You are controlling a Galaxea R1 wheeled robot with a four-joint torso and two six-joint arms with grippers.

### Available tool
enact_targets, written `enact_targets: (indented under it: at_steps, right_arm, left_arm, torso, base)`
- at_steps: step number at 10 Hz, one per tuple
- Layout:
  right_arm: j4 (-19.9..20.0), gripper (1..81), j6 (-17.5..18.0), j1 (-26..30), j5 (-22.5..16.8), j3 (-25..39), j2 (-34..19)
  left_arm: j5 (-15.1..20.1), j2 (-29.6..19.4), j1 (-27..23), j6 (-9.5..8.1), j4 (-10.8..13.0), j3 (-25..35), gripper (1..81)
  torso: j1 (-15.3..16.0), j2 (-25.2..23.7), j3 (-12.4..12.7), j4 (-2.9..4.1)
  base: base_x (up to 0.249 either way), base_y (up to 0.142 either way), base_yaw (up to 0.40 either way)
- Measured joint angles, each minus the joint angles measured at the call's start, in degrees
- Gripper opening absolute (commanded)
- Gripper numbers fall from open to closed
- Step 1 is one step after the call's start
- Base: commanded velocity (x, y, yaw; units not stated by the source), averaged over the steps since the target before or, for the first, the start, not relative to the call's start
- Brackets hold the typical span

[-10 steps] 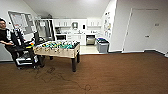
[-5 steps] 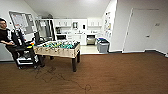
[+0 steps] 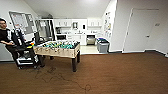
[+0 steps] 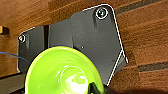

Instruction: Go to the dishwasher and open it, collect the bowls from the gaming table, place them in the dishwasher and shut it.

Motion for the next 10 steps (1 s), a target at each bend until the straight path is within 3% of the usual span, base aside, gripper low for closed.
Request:
enact_targets:
  at_steps: [8, 10]
  right_arm:
    - [-0.2, 1.0, 0.0, -0.5, 0.0, 0.0, 0.2]
    - [-0.2, 1.0, 0.0, -0.4, 0.0, 0.0, 0.4]
  left_arm:
    - [0.0, 0.3, 0.2, 0.0, 0.0, 0.0, 1.0]
    - [0.0, 0.2, 0.2, 0.0, 0.0, -0.1, 1.0]
  torso:
    - [0.0, 0.0, 0.0, 0.0]
    - [0.0, 0.0, 0.0, 0.0]
  base:
    - [0.164, 0.0, 0.0]
    - [0.172, -0.07, 0.0]
